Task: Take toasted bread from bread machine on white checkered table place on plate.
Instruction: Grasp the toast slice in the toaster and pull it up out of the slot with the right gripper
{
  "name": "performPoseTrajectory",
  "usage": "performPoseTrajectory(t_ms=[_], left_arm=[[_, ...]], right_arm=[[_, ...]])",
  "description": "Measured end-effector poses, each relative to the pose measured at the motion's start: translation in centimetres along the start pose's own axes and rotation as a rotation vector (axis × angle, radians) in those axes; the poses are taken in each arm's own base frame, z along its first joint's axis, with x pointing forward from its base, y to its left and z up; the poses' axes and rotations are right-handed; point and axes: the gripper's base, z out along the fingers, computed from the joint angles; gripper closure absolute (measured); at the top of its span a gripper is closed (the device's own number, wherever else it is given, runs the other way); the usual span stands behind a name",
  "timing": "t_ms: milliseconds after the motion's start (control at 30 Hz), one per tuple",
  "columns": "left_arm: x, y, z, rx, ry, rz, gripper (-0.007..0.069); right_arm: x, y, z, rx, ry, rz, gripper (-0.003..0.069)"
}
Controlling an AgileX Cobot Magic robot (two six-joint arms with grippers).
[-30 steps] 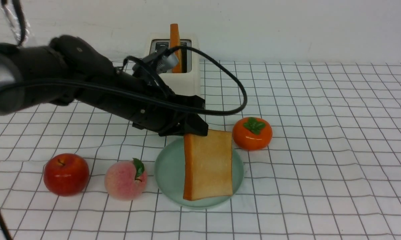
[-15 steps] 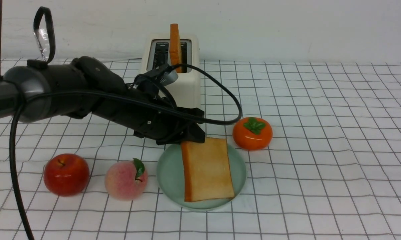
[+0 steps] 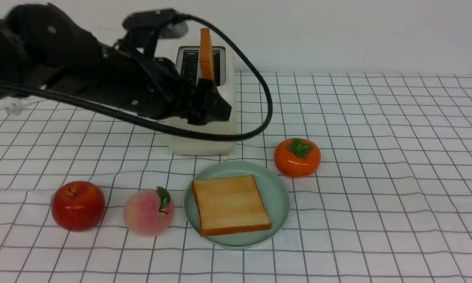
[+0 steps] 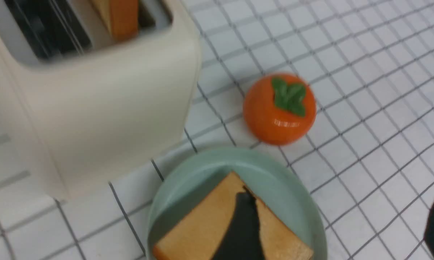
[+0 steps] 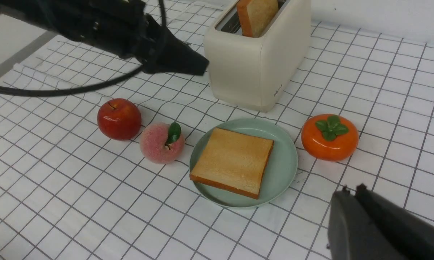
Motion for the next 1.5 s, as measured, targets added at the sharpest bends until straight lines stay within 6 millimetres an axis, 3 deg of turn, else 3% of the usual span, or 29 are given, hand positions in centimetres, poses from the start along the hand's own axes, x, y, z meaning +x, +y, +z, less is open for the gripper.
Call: performPoseTrajectory(t_ms=[133,200,267,300,333,400,433,533,600,700,800,867,900,933,967,1000,1100,1200,1233,1267,1333,1500], left_arm=[[-1.4,-1.4,-4.7,-0.030,-0.102,0.027,0.0265],[-1.8,-2.2,-8.0,-0.064,-0.157,0.052,0.0496],[-1.7,-2.8,-10.4,-0.092,-0.188,0.065,0.0612],[-1.6,-2.8,-10.6,-0.100,-0.188,0.071,0.0620],[-1.2,-3.2,-12.5,-0.120,-0.220,0.067,0.0638],[0.1,-3.5,-14.6,-0.147,-0.249,0.059,0.0638],[0.3,-3.5,-14.8,-0.149,-0.251,0.058,0.0638],[4.8,-3.9,-17.8,-0.178,-0.291,0.041,0.0638],[6.2,-4.1,-18.9,-0.180,-0.318,0.045,0.0638],[10.5,-4.1,-20.3,-0.184,-0.389,0.045,0.0638],[13.6,-4.1,-21.4,-0.180,-0.473,0.035,0.0638],[15.0,-4.0,-21.5,-0.176,-0.505,0.014,0.0638],[15.2,-4.0,-21.4,-0.174,-0.508,0.009,0.0638],[16.0,-3.9,-21.4,-0.170,-0.524,-0.008,0.0638],[16.1,-3.9,-21.4,-0.170,-0.523,-0.009,0.0638],[16.6,-3.8,-21.3,-0.169,-0.534,-0.018,0.0638],[16.8,-3.7,-21.2,-0.168,-0.542,-0.024,0.0638],[16.9,-3.6,-21.1,-0.169,-0.543,-0.025,0.0638],[16.9,-3.6,-21.1,-0.169,-0.543,-0.025,0.0638],[16.9,-3.6,-21.0,-0.170,-0.542,-0.025,0.0638],[16.9,-3.6,-21.0,-0.170,-0.542,-0.025,0.0638],[16.9,-3.6,-21.0,-0.169,-0.532,-0.027,0.0638]], right_arm=[[0.0,-0.1,0.2,-0.001,0.005,0.003,0.0634],[-0.1,-0.3,0.7,-0.004,0.019,0.016,0.0634],[-0.4,-0.8,1.6,-0.007,0.051,0.041,0.0634],[-0.4,-0.9,1.8,-0.007,0.056,0.044,0.0634],[-0.6,-1.5,3.0,-0.012,0.096,0.069,0.0634],[-1.0,-2.2,4.6,-0.025,0.146,0.104,0.0634],[-1.1,-2.4,5.0,-0.029,0.154,0.112,0.0634],[-2.1,-3.4,8.8,-0.078,0.244,0.152,0.0634],[-2.6,-3.2,10.4,-0.109,0.278,0.146,0.0634],[-3.5,-1.3,14.6,-0.164,0.359,0.101,0.0634],[-4.2,1.3,18.9,-0.140,0.415,0.024,0.0634],[-4.6,2.8,21.3,-0.109,0.428,-0.037,0.0634],[-4.7,3.0,21.6,-0.102,0.427,-0.035,0.0634],[-5.2,4.3,24.0,-0.066,0.418,-0.087,0.0634],[-5.3,4.4,24.3,-0.060,0.415,-0.083,0.0633],[-5.9,5.1,26.4,-0.028,0.391,-0.092,0.0625],[-6.7,5.4,29.7,0.019,0.349,-0.065,0.0600],[-7.1,5.3,33.7,0.071,0.313,-0.031,0.0530],[-7.1,5.2,33.9,0.074,0.309,-0.028,0.0524],[-7.1,5.1,36.0,0.086,0.283,-0.021,0.0456],[-7.5,4.9,37.9,0.087,0.232,-0.004,0.0368],[-7.3,3.0,41.4,0.108,0.165,0.042,0.0203]])
